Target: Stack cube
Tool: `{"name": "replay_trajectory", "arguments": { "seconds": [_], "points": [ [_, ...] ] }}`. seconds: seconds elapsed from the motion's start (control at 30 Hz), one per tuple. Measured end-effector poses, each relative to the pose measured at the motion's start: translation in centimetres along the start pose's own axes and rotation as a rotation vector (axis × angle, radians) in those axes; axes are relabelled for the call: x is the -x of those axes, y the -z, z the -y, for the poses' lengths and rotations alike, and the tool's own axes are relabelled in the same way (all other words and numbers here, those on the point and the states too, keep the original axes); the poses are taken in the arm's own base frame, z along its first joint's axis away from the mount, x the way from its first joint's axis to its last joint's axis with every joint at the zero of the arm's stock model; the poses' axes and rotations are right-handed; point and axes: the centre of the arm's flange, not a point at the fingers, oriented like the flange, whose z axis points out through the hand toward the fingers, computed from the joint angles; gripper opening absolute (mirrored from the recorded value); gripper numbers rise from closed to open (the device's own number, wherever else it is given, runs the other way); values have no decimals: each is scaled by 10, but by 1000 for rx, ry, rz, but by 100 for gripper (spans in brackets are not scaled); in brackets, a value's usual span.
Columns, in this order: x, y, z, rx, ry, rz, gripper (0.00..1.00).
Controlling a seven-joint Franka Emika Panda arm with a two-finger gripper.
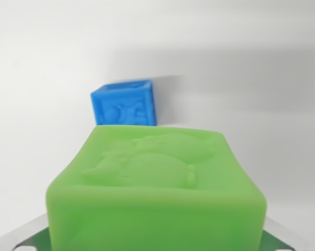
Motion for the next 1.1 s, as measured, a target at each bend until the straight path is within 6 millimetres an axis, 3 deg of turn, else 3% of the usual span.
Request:
{"name": "replay_trajectory", "arguments": {
  "seconds": [0.67, 1.1],
  "points": [
    [22, 14, 25, 0, 16, 0, 0],
    [21, -26, 25, 9, 15, 0, 0]
  ]
}}
